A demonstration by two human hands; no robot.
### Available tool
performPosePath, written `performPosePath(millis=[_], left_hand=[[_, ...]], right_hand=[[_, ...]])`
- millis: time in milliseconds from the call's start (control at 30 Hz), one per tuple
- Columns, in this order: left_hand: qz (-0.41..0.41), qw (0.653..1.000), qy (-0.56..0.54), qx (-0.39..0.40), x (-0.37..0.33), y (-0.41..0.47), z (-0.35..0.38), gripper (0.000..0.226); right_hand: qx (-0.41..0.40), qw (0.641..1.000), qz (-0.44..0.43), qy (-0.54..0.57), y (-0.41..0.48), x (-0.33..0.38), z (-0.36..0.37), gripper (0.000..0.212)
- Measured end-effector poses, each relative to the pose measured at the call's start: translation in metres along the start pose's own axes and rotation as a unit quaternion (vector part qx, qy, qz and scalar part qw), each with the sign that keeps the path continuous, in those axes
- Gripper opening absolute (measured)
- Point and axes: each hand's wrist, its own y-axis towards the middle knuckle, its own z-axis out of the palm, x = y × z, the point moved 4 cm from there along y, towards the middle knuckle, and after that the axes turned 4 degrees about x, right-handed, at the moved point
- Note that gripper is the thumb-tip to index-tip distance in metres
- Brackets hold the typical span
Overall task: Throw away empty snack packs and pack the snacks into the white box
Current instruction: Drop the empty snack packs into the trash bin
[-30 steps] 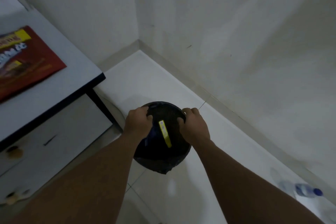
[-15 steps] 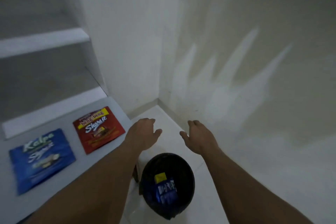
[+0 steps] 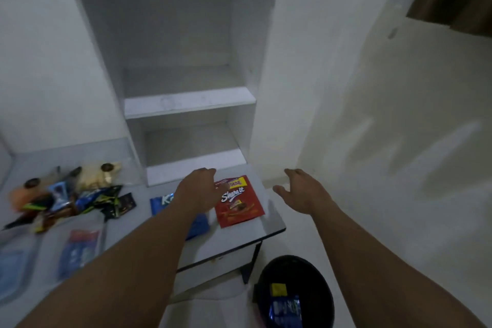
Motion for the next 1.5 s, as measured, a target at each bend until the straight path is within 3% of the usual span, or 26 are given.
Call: performPosePath(millis=[233, 467, 667, 900, 1267, 1500], left_hand=[[-0.081, 0.997, -0.017, 0.008, 0.085, -0.007, -0.008, 0.070], [-0.153, 0.987, -0.040, 0.031, 0.136, 0.011, 0.021, 0.073], [-0.190, 0.978, -0.058, 0.057, 0.168, 0.047, 0.064, 0.055], [-0.257, 0.964, -0.030, 0.066, 0.187, 0.071, 0.111, 0.081], [-0.327, 0.943, -0.046, 0.034, 0.197, 0.102, 0.115, 0.086], [-0.363, 0.926, -0.108, 0.001, 0.199, 0.100, 0.111, 0.095]], right_hand=[[0.050, 0.997, -0.059, 0.023, 0.042, 0.084, 0.040, 0.068], [0.114, 0.989, -0.094, 0.019, 0.100, 0.122, 0.094, 0.073], [0.167, 0.978, -0.126, -0.015, 0.160, 0.113, 0.145, 0.072], [0.192, 0.966, -0.146, -0.097, 0.212, 0.084, 0.179, 0.093], [0.170, 0.971, -0.149, -0.077, 0.234, 0.067, 0.176, 0.114], [0.149, 0.983, -0.091, -0.056, 0.232, 0.050, 0.172, 0.104]])
